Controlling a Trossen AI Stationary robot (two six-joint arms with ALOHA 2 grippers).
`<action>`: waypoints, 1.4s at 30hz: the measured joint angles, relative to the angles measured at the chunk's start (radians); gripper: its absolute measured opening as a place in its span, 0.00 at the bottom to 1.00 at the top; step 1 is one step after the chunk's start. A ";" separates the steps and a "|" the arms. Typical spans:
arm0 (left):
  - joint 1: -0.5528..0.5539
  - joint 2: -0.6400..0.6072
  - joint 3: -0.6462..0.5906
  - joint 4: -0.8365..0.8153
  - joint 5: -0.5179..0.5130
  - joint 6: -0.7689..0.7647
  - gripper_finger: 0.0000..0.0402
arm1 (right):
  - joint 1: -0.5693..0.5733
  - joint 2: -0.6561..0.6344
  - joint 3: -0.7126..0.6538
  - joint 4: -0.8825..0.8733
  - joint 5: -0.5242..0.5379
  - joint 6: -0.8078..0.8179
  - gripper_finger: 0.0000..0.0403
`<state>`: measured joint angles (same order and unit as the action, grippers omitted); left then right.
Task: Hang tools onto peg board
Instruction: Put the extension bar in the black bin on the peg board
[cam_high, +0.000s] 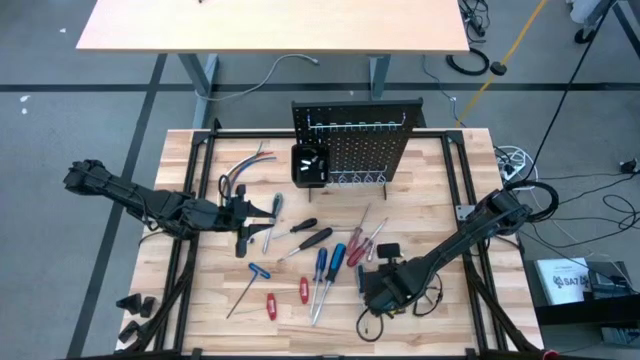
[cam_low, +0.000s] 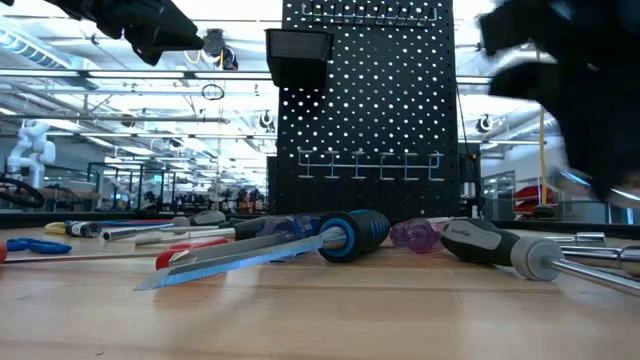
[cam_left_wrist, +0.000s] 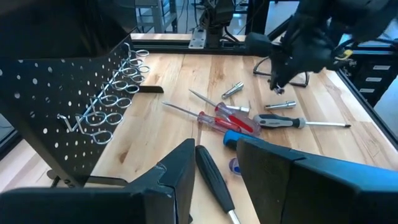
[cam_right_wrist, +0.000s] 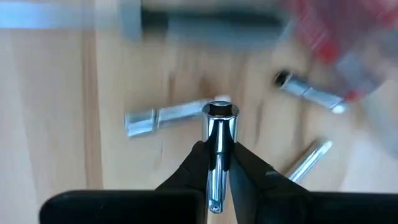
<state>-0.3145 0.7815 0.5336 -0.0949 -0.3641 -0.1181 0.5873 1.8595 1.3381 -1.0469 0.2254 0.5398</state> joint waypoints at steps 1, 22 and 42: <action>0.000 0.000 0.000 0.001 0.000 0.000 0.32 | -0.001 0.000 0.026 -0.004 0.027 0.000 0.07; 0.000 0.000 0.000 0.045 0.000 -0.005 0.32 | -0.231 -0.003 0.576 0.215 0.708 -0.423 0.07; 0.000 0.000 0.000 0.052 0.019 0.046 0.32 | -0.526 -0.005 0.588 0.452 0.528 -0.493 0.15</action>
<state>-0.3145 0.7815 0.5339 -0.0433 -0.3450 -0.0720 0.0617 1.8549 1.9259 -0.5946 0.7531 0.0467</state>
